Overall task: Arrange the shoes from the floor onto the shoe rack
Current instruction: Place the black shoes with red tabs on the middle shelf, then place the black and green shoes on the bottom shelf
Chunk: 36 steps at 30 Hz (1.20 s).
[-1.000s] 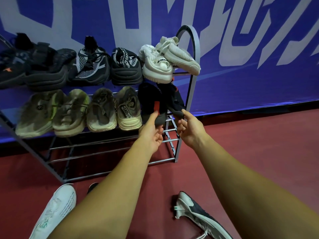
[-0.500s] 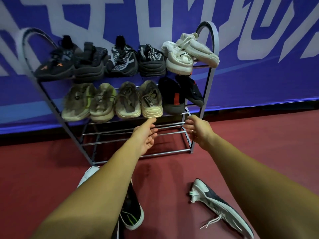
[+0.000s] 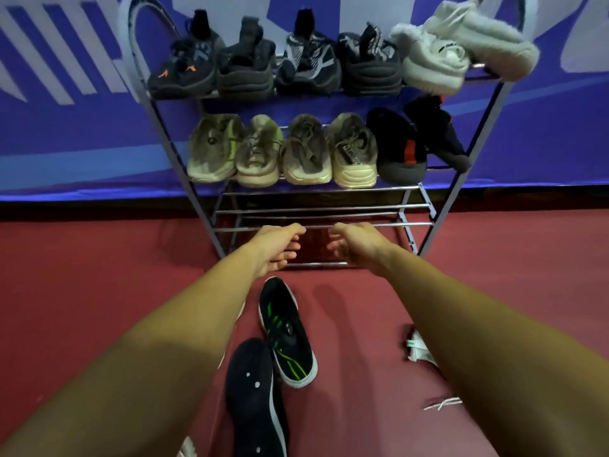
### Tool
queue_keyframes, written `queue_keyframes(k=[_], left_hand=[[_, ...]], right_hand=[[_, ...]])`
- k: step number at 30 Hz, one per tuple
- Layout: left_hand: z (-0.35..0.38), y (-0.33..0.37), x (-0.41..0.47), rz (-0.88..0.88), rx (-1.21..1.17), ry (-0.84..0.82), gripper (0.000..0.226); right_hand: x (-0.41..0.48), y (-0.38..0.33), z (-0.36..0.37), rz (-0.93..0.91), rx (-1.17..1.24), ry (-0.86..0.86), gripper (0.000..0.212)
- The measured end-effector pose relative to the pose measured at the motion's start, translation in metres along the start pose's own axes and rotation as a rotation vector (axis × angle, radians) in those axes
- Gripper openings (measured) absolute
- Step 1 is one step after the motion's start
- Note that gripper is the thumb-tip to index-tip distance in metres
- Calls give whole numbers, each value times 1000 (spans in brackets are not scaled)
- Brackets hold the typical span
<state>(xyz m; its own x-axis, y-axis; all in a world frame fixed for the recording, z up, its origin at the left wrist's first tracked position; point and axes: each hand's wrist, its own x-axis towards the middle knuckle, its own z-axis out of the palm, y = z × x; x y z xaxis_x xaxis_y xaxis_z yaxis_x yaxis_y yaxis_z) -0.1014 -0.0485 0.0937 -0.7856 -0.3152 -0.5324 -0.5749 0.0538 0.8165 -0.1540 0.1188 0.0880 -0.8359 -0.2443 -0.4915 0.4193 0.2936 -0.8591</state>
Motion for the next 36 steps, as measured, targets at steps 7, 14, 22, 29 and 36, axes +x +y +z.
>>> queue_keyframes(k=[7, 14, 22, 29, 36], left_hand=[[-27, -30, 32, -26, 294, -71, 20], [-51, -65, 71, -30, 669, -204, 20], [-43, -163, 88, -203, 838, -250, 29], [-36, -203, 83, -229, 706, -259, 31], [-51, -183, 59, -274, 290, -263, 26]], right_hand=[[30, 42, 46, 47, -366, -103, 17], [65, 103, 86, 102, -917, -277, 27], [73, 165, 123, 92, -1254, -444, 38], [80, 149, 105, 24, -1210, -444, 29], [68, 121, 69, -61, -972, -507, 27]])
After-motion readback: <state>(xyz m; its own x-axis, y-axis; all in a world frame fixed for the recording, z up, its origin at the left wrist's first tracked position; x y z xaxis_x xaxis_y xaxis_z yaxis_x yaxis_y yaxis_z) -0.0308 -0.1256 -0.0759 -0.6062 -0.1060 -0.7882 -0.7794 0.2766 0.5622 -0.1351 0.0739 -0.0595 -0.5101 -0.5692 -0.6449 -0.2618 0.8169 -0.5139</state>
